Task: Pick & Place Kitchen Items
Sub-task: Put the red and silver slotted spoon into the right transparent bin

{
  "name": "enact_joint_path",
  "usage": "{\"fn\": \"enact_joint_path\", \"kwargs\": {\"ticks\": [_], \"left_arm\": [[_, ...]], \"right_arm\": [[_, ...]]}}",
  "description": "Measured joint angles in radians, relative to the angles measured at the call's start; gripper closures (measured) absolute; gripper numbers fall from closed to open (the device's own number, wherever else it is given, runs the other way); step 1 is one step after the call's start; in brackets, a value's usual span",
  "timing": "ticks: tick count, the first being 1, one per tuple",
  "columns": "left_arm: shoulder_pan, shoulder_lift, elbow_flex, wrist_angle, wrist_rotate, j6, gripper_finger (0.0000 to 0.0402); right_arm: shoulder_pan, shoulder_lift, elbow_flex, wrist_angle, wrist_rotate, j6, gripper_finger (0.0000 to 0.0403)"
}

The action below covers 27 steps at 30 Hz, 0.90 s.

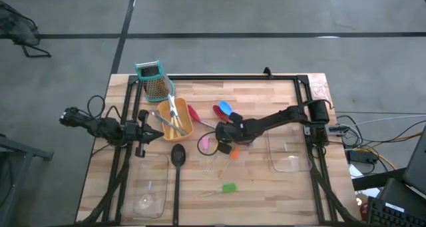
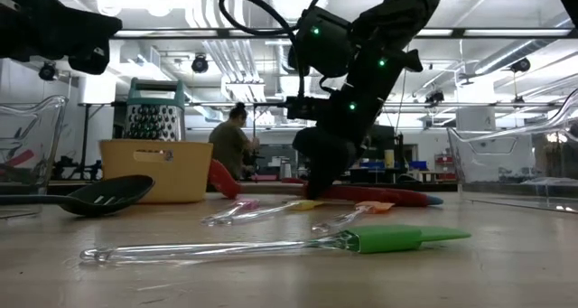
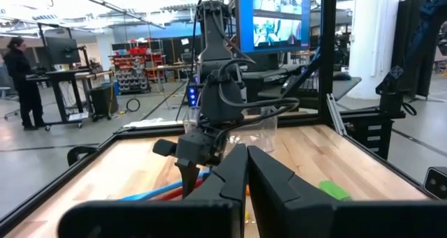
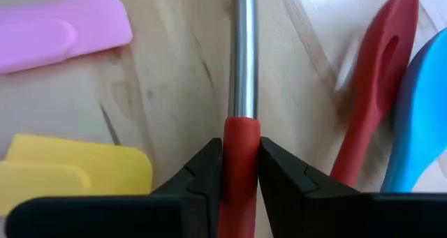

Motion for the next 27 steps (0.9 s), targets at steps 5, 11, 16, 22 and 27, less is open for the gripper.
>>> {"fn": "enact_joint_path", "kwargs": {"ticks": [5,11,16,22,27], "left_arm": [[0.0,0.0,0.0,-0.001,0.0,0.0,0.0383],[0.0,0.0,0.0,-0.001,-0.001,0.0,0.0383],[0.0,0.0,0.0,0.0,-0.001,0.0,0.0383],[0.0,0.0,0.0,0.0,-0.001,0.0,0.0383],[0.0,0.001,0.0,-0.001,-0.001,0.0,0.0383]], "right_arm": [[0.002,-0.021,0.023,-0.048,0.012,-0.004,0.0336],[0.002,-0.042,0.05,-0.12,0.016,0.026,0.0338],[-0.001,-0.084,0.057,-0.181,0.022,0.092,0.0338],[-0.001,-0.146,0.083,-0.306,0.048,0.174,0.0339],[0.024,-0.226,0.079,-0.397,0.049,0.273,0.0339]]}}
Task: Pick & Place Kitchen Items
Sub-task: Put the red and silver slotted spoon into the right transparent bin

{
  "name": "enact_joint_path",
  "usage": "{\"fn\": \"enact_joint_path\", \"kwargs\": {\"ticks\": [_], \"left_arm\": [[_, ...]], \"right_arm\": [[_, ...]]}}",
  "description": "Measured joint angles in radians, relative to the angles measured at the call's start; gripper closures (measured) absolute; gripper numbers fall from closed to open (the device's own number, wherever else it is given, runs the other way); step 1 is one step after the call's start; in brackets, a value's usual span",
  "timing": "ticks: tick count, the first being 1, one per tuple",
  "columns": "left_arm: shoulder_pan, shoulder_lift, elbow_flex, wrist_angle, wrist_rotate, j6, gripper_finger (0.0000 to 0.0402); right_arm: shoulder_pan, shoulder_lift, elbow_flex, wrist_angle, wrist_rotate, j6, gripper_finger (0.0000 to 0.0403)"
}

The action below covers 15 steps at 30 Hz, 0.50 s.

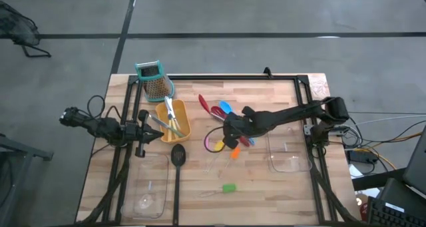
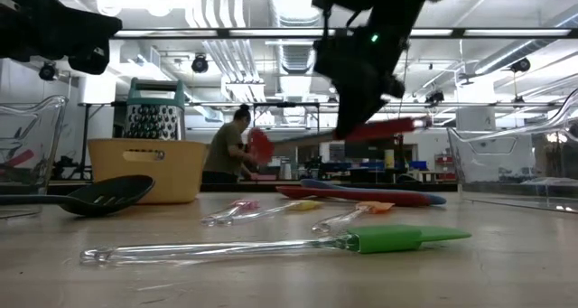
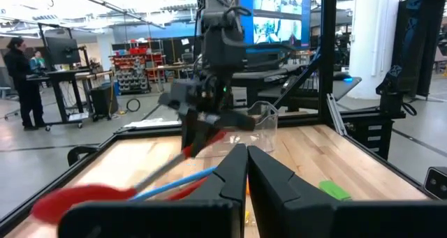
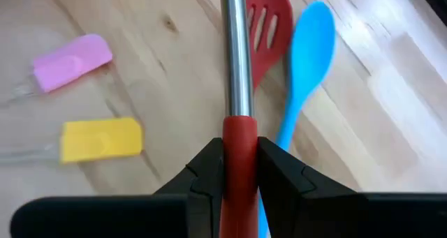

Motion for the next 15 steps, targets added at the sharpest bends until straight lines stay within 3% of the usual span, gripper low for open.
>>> {"fn": "enact_joint_path", "kwargs": {"ticks": [7,15], "left_arm": [[0.0,0.0,0.0,-0.005,0.0,0.0,0.0383],[0.001,0.0,0.0,-0.006,0.0,0.0,0.0383]], "right_arm": [[0.087,-0.133,-0.015,-0.153,0.054,0.164,0.0339],[0.26,-0.246,-0.023,-0.483,0.154,0.526,0.0339]]}}
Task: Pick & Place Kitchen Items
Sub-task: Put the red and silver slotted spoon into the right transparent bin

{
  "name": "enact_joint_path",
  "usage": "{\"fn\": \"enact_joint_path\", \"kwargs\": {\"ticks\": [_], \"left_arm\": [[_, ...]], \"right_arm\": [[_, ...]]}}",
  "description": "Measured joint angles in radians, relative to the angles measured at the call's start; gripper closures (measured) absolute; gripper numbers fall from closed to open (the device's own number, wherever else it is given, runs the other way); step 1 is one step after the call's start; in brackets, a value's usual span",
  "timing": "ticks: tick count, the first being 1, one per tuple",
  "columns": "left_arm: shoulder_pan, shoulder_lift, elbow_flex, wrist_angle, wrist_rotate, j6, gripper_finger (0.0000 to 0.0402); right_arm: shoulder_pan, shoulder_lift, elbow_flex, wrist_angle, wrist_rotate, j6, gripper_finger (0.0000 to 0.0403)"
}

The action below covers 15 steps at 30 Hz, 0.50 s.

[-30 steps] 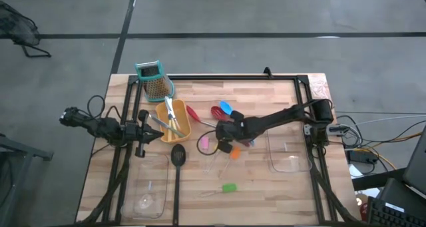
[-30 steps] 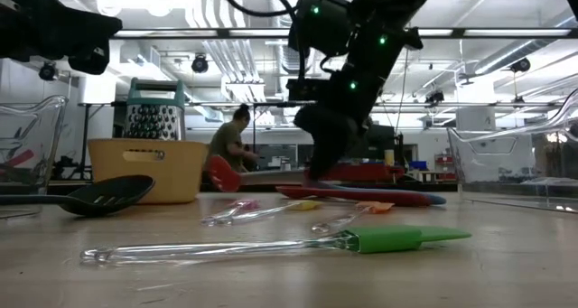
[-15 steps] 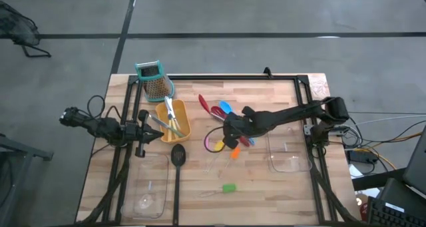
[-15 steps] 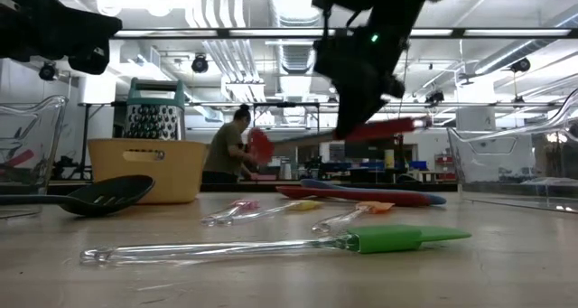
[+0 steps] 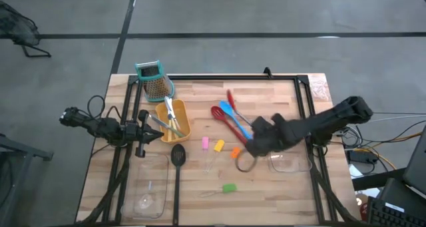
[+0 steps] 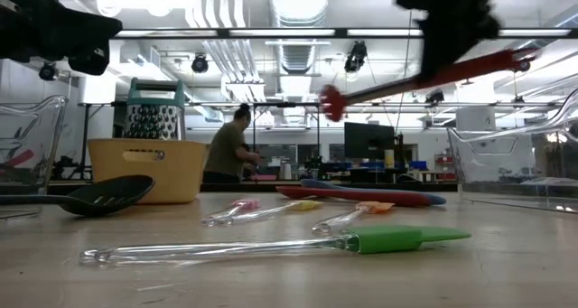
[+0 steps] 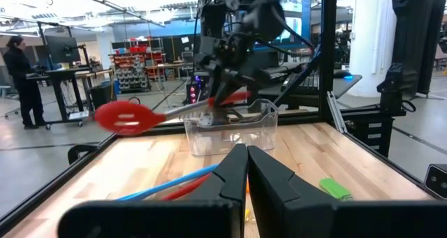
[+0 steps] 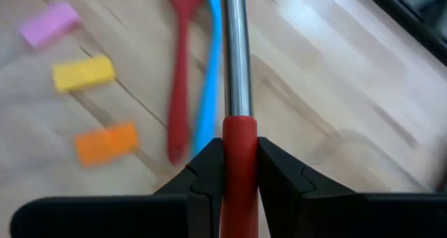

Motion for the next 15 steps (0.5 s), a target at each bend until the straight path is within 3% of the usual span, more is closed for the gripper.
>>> {"fn": "enact_joint_path", "kwargs": {"ticks": [8,15], "left_arm": [[0.0,0.0,0.0,0.0,0.0,0.0,0.0383],[0.0,0.0,0.0,0.0,0.0,0.0,0.0383]], "right_arm": [[0.208,-0.014,-0.009,-0.363,0.003,0.453,0.0337],[0.321,-0.012,-0.103,-0.388,-0.042,0.677,0.0335]]}}
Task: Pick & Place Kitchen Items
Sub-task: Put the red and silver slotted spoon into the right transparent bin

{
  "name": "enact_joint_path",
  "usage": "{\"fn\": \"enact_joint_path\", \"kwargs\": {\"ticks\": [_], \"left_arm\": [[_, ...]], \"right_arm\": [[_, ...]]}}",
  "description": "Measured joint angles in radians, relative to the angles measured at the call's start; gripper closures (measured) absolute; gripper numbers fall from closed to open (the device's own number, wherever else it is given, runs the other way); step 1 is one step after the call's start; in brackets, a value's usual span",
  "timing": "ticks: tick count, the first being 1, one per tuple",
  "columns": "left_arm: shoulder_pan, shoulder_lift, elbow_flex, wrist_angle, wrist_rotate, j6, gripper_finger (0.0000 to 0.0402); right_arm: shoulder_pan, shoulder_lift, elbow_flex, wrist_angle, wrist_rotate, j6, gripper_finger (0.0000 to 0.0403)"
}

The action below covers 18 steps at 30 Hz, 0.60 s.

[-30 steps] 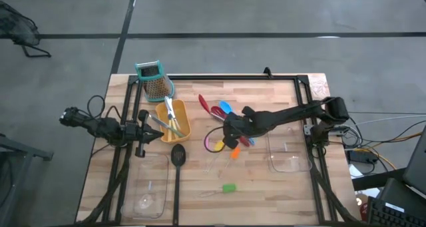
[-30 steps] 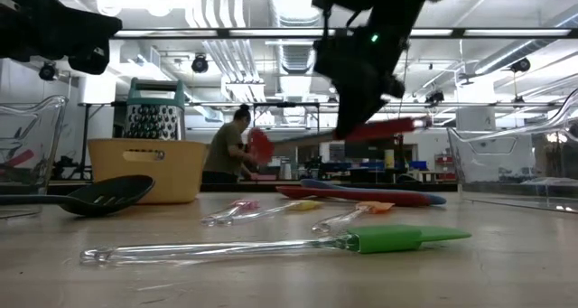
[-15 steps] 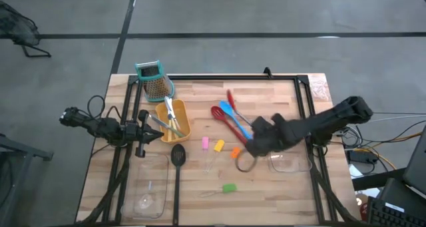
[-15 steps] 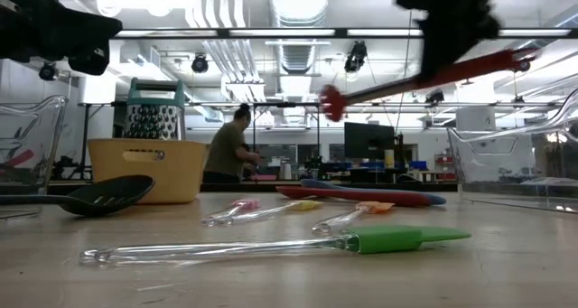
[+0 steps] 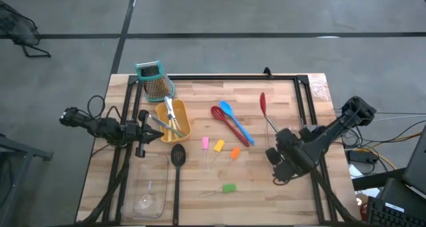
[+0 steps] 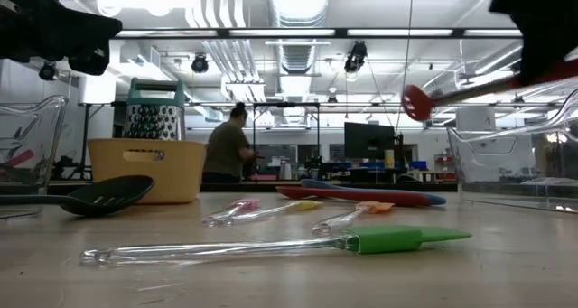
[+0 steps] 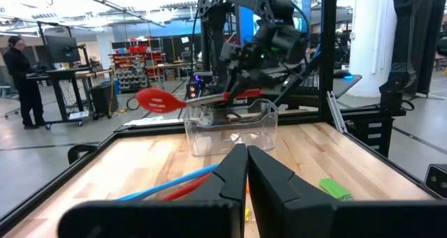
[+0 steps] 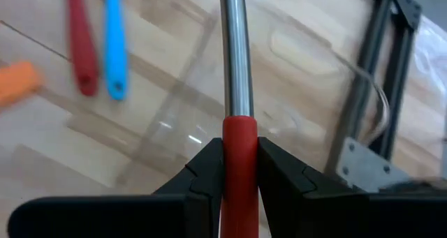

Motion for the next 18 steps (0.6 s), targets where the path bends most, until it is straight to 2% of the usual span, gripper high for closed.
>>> {"fn": "enact_joint_path", "kwargs": {"ticks": [8,18], "left_arm": [[-0.001,0.0,0.0,0.0,0.0,0.0,0.0383],[-0.001,0.0,0.0,0.0,0.0,0.0,0.0383]], "right_arm": [[0.035,0.0,-0.148,0.022,-0.06,0.099,0.0336],[0.081,0.0,-0.273,0.126,-0.088,0.098,0.0331]]}}
